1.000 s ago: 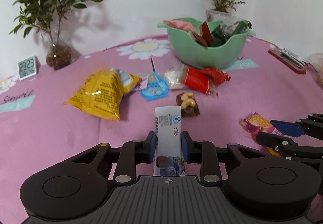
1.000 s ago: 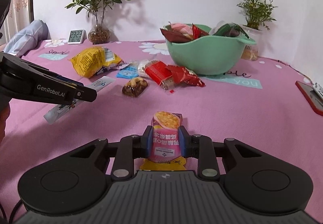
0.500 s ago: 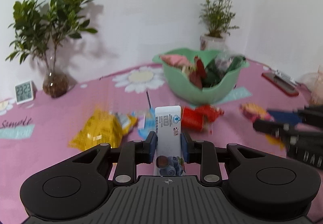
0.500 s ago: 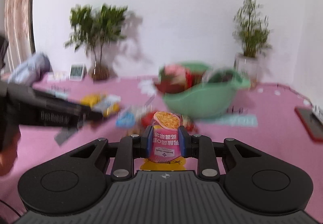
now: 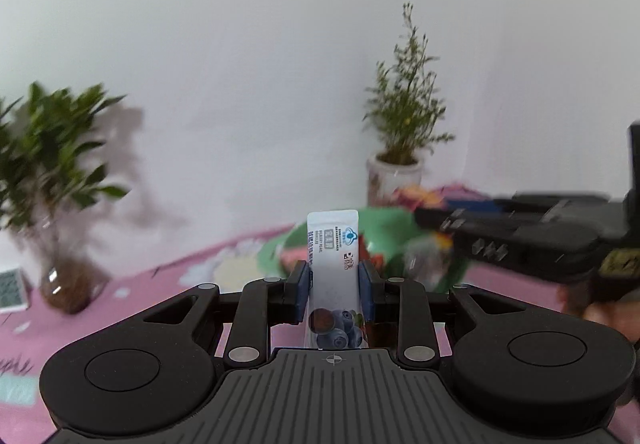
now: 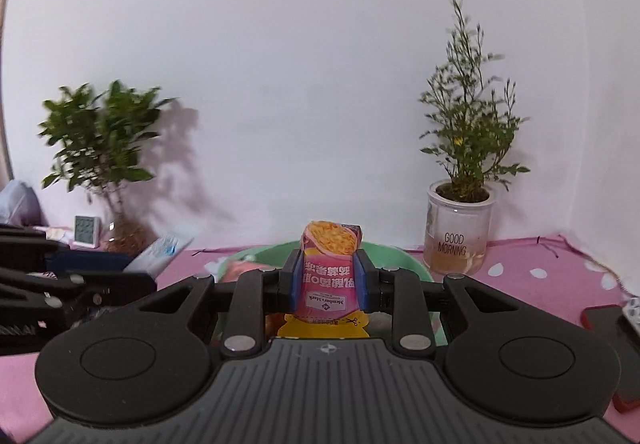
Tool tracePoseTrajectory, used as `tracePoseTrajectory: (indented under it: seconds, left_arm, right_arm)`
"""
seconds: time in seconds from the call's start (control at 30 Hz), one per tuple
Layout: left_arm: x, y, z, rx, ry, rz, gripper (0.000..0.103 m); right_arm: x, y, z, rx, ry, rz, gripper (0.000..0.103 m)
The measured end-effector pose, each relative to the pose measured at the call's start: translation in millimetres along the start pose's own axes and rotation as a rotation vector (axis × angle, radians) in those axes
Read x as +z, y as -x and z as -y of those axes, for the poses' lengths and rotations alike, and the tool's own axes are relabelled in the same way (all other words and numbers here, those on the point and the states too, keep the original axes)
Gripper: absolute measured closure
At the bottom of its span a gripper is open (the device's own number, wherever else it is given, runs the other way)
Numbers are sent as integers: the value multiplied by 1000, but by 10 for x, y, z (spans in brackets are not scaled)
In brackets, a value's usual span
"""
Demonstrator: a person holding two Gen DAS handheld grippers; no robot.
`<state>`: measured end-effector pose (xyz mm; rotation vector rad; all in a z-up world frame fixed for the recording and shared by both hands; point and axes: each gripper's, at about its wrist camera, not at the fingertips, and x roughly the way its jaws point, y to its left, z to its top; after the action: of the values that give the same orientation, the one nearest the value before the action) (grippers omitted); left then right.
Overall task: Organize snacks
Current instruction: 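Lift the white-blue bar and pink-yellow packet and carry them toward the green bowl, then open both tools over the green bowl to drop the snacks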
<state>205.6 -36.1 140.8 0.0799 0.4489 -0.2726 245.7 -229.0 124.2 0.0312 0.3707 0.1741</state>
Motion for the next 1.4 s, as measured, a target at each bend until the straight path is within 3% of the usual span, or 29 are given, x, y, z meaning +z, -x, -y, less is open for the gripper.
tracePoseTrajectory:
  seconds: [0.3,0.43,0.77,0.9,1.07,1.17,1.27,1.4]
  left_arm:
    - [130,-791,34,-58,47,-26,8]
    - [12,-981,0,-90,84,-102,0]
    - [-33,-480,-233,-27,103,-47,0]
    - [-191,-248,-519,62,126,-50,0]
    - [-432,-315,-962,190,216,-163,0]
    - [-527,-540,-1085,170,268,-246,0]
    - [-598,-767,-1065,164,264,-314,0]
    - [-755,-932,-1052,157,264,-369,0]
  right_arm:
    - [-23,-496,261,23,-37,-71,69]
    - [-76,-543,260,18,-23,-90,57]
    - [-147,-24,234,1,-28,-42,35]
    - [-296,386,243,-13,-32,5,30]
    - [-676,753,213,34,-101,-17,30]
    - [-905,672,75,97,-130,-102,30]
    - [-1029,425,-95,106,-118,-168,31]
    - [-1016,52,-199,111,-188,-193,31]
